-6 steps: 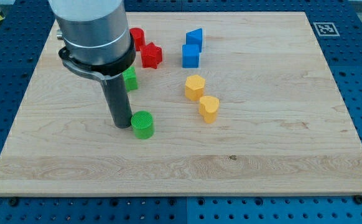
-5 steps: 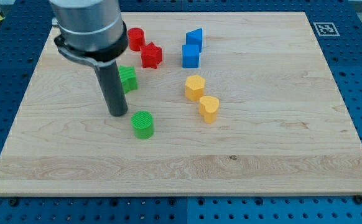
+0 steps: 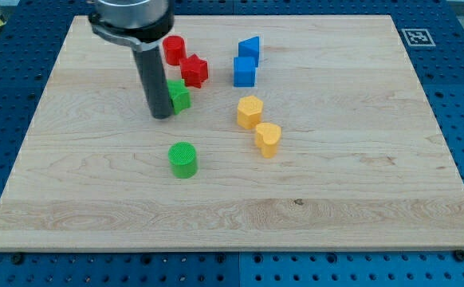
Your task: Move the green star to the yellow hexagon
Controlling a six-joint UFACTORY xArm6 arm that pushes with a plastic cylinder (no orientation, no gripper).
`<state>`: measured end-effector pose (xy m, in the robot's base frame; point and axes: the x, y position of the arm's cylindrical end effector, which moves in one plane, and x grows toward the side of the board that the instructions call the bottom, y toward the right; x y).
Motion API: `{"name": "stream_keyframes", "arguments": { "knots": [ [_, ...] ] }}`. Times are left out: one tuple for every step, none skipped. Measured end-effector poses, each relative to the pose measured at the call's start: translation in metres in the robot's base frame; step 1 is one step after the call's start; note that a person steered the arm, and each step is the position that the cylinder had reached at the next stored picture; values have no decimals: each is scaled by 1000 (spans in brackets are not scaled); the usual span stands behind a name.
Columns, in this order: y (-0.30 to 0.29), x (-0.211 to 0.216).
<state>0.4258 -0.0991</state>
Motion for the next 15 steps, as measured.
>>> {"name": "stream_keyframes", "arguments": {
  "knots": [
    [26, 0],
    [29, 0],
    [-8, 0],
    [-37, -3],
    [-49, -37],
    [-49, -31],
    [-39, -20],
    [-36, -21],
    [-36, -26],
    [-36, -41],
    [-32, -47],
    [-11, -42],
    [22, -36],
    [49, -26],
    [66, -14]
  ]
}}
